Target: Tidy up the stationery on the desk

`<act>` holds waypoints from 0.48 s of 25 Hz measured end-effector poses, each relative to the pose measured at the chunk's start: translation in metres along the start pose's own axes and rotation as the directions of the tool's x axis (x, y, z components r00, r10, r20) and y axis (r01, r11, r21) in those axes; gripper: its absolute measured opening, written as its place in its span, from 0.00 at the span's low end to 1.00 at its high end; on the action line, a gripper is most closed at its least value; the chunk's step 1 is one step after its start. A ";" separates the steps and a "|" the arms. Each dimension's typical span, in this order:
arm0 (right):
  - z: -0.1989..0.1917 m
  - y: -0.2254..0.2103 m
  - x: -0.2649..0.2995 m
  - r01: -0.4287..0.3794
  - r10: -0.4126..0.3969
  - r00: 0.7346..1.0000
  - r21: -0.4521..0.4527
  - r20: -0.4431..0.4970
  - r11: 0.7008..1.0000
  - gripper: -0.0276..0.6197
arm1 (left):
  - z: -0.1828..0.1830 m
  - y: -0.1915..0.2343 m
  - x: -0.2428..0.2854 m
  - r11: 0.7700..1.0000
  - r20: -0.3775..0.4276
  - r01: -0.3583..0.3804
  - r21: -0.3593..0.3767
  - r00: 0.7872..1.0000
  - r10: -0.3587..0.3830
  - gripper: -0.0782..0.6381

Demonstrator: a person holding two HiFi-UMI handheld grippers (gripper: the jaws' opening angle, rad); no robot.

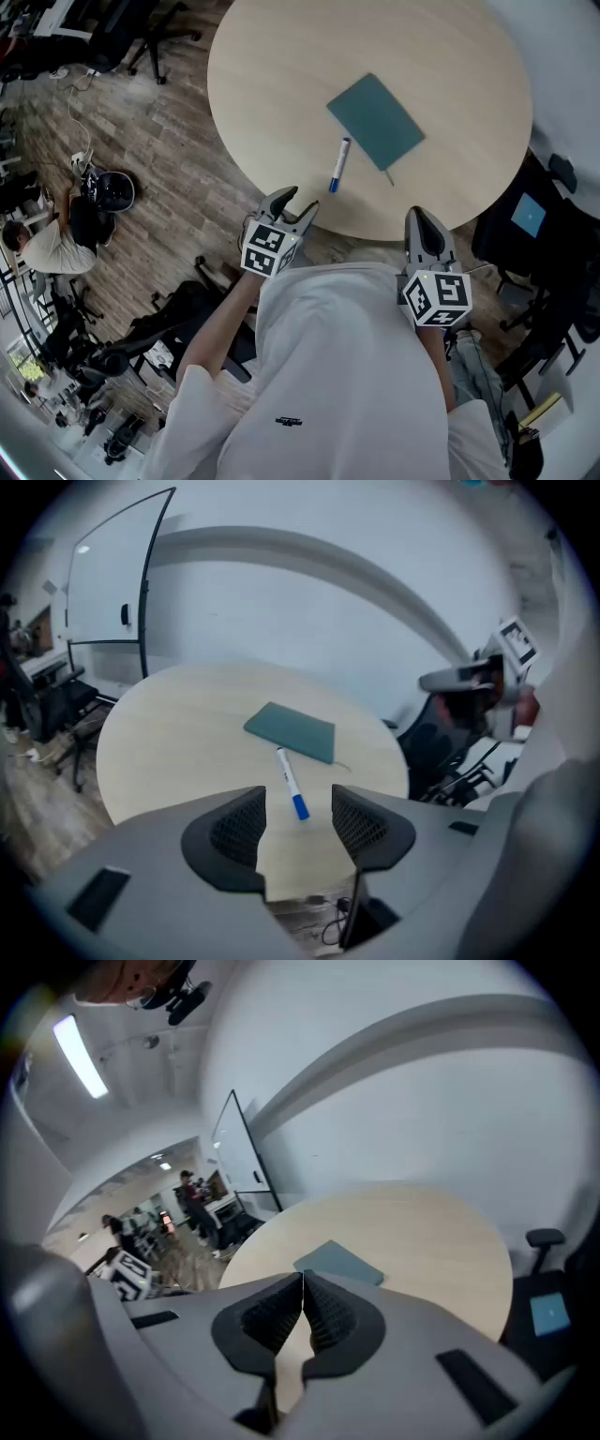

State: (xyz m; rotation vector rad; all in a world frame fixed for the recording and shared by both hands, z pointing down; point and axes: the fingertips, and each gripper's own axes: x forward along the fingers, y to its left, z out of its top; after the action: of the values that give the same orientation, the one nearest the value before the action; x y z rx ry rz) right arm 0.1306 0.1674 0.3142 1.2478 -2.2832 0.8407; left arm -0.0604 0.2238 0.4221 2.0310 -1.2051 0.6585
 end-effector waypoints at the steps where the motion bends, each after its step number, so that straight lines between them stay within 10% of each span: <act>1: -0.009 0.017 0.001 0.043 -0.044 0.999 0.032 0.022 0.999 0.09 | -0.001 -0.001 -0.025 0.999 0.029 0.033 0.010 0.999 -0.033 0.43; 12: -0.104 0.267 -0.064 0.198 -0.221 0.969 0.193 0.111 0.961 0.09 | -0.027 0.001 -0.247 0.968 0.223 0.244 0.061 0.942 -0.251 0.16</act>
State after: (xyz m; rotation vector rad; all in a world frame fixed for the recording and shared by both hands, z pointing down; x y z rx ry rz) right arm -0.0579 0.3883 0.2697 1.6387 -2.1601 0.9280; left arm -0.1731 0.3803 0.2654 2.2861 -1.0434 0.3296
